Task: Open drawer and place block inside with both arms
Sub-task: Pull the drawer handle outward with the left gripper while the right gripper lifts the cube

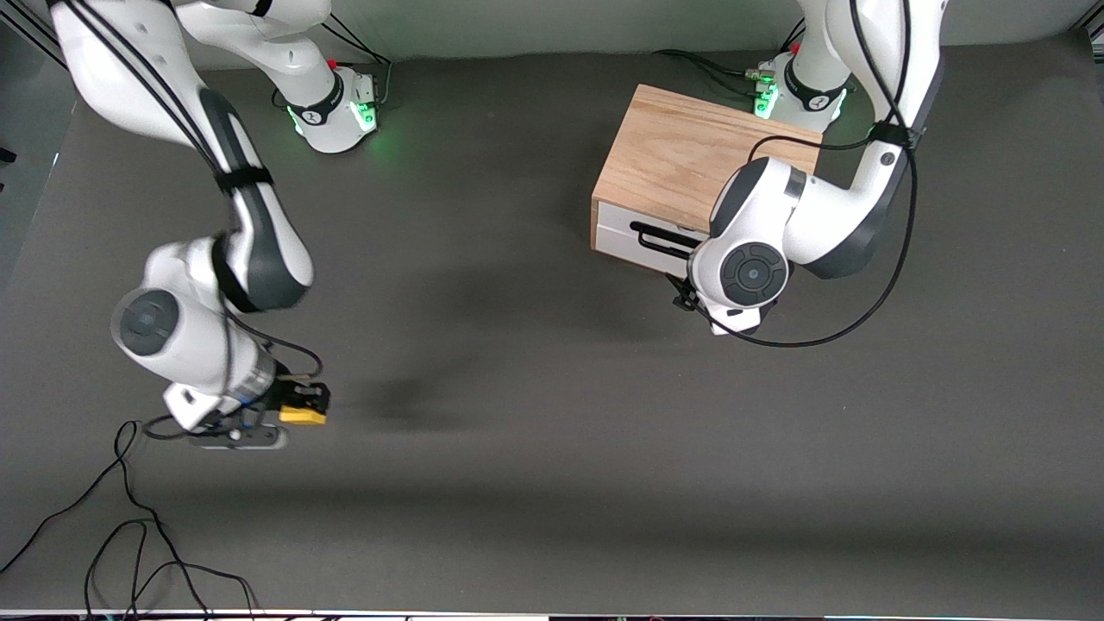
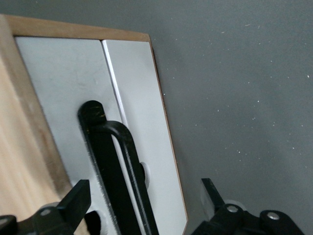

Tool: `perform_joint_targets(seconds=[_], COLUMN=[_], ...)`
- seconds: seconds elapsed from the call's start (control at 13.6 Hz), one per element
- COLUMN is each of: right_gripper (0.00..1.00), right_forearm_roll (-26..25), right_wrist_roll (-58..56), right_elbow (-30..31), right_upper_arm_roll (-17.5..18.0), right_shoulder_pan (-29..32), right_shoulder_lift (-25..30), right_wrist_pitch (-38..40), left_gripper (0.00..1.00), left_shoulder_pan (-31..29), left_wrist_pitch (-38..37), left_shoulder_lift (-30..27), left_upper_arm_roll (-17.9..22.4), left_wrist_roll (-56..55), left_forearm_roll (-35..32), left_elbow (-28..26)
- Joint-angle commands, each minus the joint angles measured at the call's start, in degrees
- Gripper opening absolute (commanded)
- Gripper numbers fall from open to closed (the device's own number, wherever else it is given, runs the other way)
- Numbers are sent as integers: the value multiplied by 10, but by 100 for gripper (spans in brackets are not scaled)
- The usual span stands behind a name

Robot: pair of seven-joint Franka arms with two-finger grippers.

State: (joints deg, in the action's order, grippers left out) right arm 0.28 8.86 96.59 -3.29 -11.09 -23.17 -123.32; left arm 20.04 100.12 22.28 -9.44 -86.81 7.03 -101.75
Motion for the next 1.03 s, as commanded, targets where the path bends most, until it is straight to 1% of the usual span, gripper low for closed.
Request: perform_joint_targets(seconds=[0.0,0.15,0.22,0.37,0.51,0.59,0.73,0.88,0.95], right_gripper=[28,28,28,28,27,27,25,24,24], right_forearm_roll=[-5,-5,-5,-5,-4,-4,-4,-4,-4], right_wrist_roll=[-26,-28,-30,-32,-32,-38,-44,-43,-41], right_elbow=[-3,-27,-27,-18,-15,-5,23,41,40], right_upper_arm_roll=[1,0,-5,-13,-33,-37,-56,-59,-63], right_shoulder_pan=[5,5,5,5,5,5,5,4,4], right_shoulder_lift=[75,108,124,158,177,190,223,247,252], right_wrist_pitch=[96,179,201,227,252,258,259,264,279], left_gripper=[100,100,100,100,100,100,100,100,100], left_shoulder_pan=[13,15,16,17,17,17,17,15,17], left_wrist_pitch=[17,34,39,49,51,57,68,79,96], left_shoulder_lift=[8,19,24,31,36,37,40,41,42], left_upper_arm_roll=[4,4,4,4,4,4,4,4,4], left_wrist_roll=[-27,-38,-41,-42,-42,-42,-42,-41,-41], left_forearm_roll=[-4,-5,-4,-4,-5,-5,-8,-19,-20], left_elbow=[-5,-8,-7,-8,-7,-8,-7,-4,-5])
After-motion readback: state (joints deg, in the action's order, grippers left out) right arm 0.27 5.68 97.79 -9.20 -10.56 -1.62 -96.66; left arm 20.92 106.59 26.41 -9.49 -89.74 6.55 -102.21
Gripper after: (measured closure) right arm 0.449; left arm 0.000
